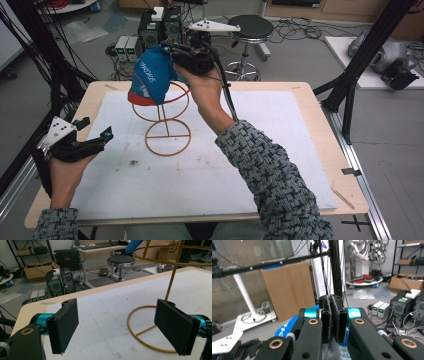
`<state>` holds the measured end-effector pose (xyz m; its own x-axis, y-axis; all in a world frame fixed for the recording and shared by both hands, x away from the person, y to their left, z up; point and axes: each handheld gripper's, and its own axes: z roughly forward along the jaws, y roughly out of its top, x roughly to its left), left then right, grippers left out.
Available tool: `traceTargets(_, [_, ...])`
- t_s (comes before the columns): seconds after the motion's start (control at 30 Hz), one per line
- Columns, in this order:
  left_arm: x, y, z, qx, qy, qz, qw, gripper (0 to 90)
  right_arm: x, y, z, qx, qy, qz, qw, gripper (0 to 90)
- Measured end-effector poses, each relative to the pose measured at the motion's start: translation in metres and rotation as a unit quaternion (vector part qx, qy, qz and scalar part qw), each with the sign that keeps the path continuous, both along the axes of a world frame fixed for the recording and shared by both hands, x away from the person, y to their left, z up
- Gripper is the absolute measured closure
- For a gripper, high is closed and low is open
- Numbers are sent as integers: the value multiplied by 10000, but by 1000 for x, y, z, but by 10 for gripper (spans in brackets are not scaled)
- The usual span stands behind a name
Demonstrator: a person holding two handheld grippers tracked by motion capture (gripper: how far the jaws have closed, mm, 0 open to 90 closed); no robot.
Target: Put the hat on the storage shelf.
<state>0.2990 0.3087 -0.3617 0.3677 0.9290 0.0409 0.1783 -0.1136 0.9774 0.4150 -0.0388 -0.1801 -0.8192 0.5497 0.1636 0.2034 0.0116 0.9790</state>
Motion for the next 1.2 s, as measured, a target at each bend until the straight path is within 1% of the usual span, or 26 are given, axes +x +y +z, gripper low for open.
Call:
traceTargets(0.07, [0,0,0,-4,1,7,10000,197,-2,0,-4,-122,77,27,9999,871])
traceTargets(0.2, [0,0,0,-4,0,7,10000,197,-3,-2,-7,-141,153,53,9998,871])
traceTargets(0.23, [0,1,0,1,4,6,10000,197,-4,-2,-10,-218,176,80,9996,871])
traceTargets(0.33, [0,1,0,13,13,7,10000,197,-6,-2,-14,-259,238,104,9993,871])
traceTargets(0.4, [0,0,0,-7,6,11,10000,197,-7,-2,-19,-323,276,132,9990,871])
traceTargets(0.6, [0,1,-1,4,7,28,10000,197,-8,-3,-26,-354,342,178,9986,871])
traceTargets(0.67, [0,2,-1,-21,-7,43,10000,197,-9,-3,-27,-365,364,186,9985,871])
traceTargets(0.8, [0,2,-1,-24,1,38,10000,197,-11,0,-32,-410,392,231,9981,872])
traceTargets(0.83, [0,1,-1,-24,1,38,10000,197,-13,2,-35,-448,397,264,9979,872])
traceTargets(0.97, [0,2,-1,-15,-3,36,10000,197,-15,3,-40,-465,448,312,9974,872])
traceTargets(1.2, [0,2,-1,-12,19,33,10000,197,-20,2,-44,-495,486,357,9970,872])
